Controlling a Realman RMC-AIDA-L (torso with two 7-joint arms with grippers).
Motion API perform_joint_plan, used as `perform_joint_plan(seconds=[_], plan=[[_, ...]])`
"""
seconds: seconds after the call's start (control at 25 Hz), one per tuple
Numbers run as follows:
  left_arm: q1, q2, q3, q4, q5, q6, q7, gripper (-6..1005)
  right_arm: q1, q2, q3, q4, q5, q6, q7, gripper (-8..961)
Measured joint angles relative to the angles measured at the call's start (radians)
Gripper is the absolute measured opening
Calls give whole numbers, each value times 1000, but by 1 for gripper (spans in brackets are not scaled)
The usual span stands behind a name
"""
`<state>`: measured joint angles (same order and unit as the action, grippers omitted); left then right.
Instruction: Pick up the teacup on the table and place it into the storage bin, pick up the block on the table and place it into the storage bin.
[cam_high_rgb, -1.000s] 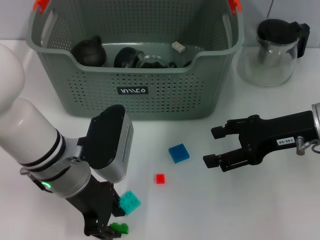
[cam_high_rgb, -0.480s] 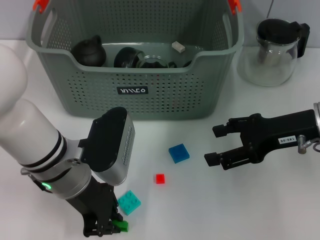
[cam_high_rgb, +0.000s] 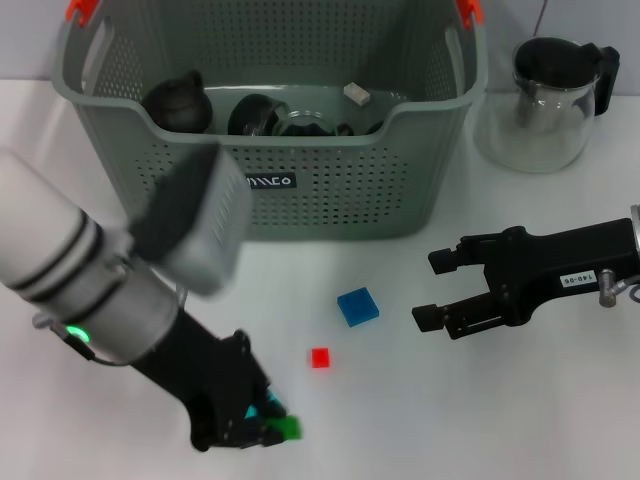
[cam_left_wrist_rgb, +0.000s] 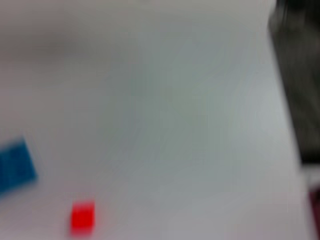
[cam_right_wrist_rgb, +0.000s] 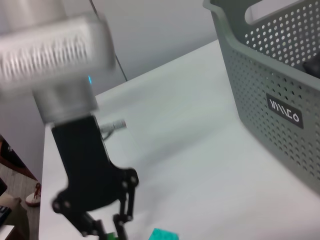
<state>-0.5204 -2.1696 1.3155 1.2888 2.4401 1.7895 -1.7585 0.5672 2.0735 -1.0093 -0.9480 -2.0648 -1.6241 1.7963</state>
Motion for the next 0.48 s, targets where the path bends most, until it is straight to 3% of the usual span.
perform_joint_plan(seconds=[0.08,0.16,0.24,0.36,0.48], plan=[[-30,5,-108,-17,-76,74,5,160,-2,-1,0,0,0,-1,0,945],[-85,15,-295,-55,-192,179,4,168,-4,-2,1,0,0,-2,0,945],[-125,25,-412,-76,-260,210,-12,175,-6,-3,5,0,0,-4,0,945],[-188,46,-542,-99,-312,158,-53,187,-10,-3,9,0,0,-6,0,945],[-238,78,-560,-125,-307,-19,-106,199,-12,-3,11,0,0,-9,0,945]])
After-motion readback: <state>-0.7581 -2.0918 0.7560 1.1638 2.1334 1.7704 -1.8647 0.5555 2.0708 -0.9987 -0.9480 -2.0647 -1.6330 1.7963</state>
